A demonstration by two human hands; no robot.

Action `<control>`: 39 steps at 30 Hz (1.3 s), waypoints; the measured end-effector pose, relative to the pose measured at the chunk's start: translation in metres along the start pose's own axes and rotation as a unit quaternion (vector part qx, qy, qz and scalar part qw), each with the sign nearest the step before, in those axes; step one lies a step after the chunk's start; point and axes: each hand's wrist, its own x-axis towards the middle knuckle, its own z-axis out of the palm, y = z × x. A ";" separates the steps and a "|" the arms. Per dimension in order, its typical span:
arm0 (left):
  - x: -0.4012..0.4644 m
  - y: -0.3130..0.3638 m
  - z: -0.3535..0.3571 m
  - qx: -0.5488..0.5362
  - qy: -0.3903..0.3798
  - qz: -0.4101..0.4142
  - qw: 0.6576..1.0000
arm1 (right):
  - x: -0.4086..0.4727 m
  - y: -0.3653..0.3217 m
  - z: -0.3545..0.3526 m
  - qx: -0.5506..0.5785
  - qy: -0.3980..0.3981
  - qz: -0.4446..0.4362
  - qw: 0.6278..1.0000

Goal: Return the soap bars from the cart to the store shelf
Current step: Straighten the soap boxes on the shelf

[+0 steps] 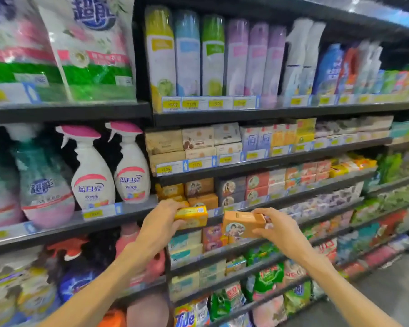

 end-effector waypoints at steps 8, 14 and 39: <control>0.035 -0.002 0.020 0.108 0.054 -0.131 0.984 | 0.105 0.027 0.014 0.010 -0.054 -0.096 0.994; 0.049 -0.005 0.033 0.188 0.065 -0.197 0.960 | 0.141 0.022 0.027 0.024 -0.068 -0.170 0.983; 0.074 -0.004 0.036 0.359 0.002 -0.168 0.918 | 0.172 -0.026 0.073 -0.141 0.031 -0.243 0.959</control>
